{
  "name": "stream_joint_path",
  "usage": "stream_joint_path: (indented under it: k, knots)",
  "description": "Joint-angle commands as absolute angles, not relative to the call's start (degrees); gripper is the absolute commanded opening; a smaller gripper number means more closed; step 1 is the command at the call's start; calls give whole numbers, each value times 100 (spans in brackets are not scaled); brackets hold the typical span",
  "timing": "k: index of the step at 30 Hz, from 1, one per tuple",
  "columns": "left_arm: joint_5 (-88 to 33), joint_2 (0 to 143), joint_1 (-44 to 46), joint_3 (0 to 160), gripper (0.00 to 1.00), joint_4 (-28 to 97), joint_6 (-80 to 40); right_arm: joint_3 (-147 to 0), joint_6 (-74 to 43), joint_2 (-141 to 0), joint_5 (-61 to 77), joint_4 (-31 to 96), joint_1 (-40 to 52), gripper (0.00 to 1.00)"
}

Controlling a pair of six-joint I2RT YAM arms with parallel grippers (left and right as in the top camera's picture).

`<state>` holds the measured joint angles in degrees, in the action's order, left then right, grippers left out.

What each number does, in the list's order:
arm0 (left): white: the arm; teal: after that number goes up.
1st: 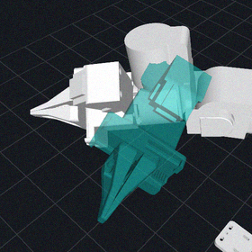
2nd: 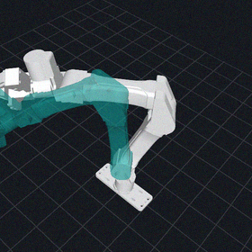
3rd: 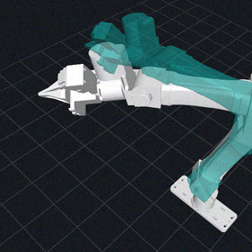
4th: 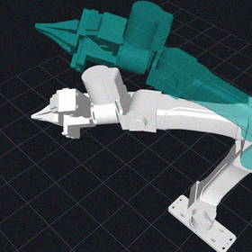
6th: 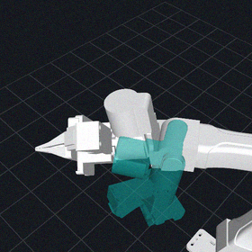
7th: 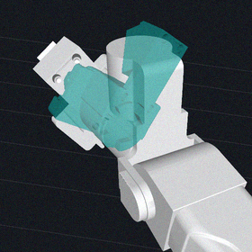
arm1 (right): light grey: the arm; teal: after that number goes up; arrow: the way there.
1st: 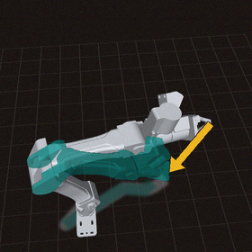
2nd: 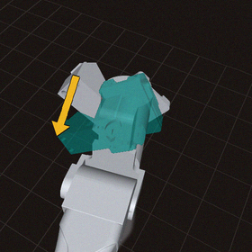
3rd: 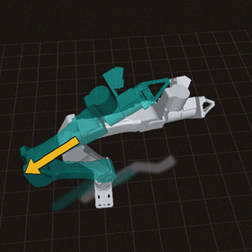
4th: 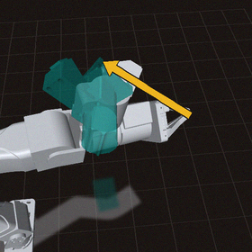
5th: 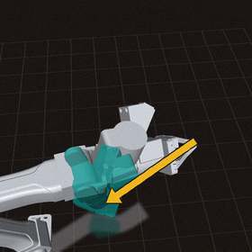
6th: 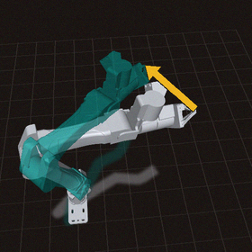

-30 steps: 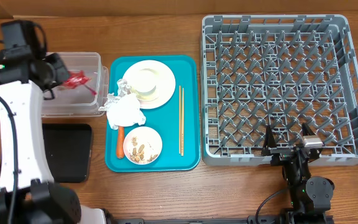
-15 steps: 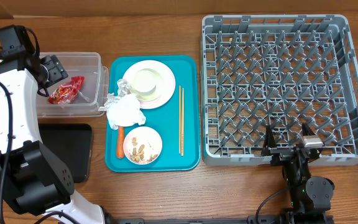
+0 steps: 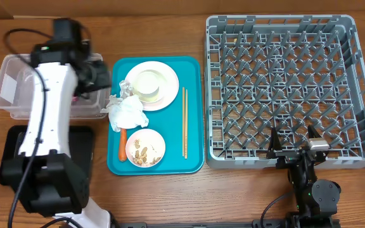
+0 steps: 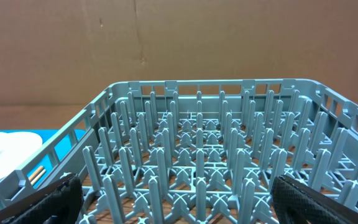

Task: Sort waste into correct bins and load items into the dishwasher
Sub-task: 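Carry the red wrapper left and drop it into the clear bin, then grasp the crumpled white tissue on the teal tray with left gripper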

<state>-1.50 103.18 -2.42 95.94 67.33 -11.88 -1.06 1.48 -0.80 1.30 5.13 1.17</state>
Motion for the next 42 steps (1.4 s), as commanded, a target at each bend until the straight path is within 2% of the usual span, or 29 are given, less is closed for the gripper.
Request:
stream_joint_path:
  k: [1, 7, 15, 24, 26, 29, 32, 35, 36, 42]
  knots:
    - [91, 10156, 174, 9529, 63, 6936, -1302, -45, 154, -16, 161, 469, 95, 100]
    - [150, 10156, 696, 9288, 62, 6971, -1310, -45, 154, -16, 161, 469, 95, 100]
    - [196, 10156, 1219, 8200, 61, 6230, -1444, -45, 154, -16, 161, 469, 95, 100]
    - [213, 10156, 1278, 7105, 61, 4858, -1837, -45, 154, -16, 161, 469, 95, 100]
    - [353, 10158, 1280, 6904, 56, 4589, -1896, -45, 154, -16, 161, 469, 95, 100]
    - [755, 10158, 1278, 6759, 55, 4390, -2001, -45, 154, -16, 161, 469, 95, 100]
    - [956, 10158, 1278, 6661, 46, 4278, -2150, -45, 154, -16, 161, 469, 95, 100]
    - [954, 10158, 1278, 6657, 11, 4276, -2147, -45, 154, -16, 161, 469, 95, 100]
    - [954, 10158, 1278, 6657, 4, 4276, -2147, -45, 154, -16, 161, 469, 95, 100]
    - [790, 10049, 1278, 6866, 4, 4602, -2150, -45, 154, -16, 161, 469, 95, 100]
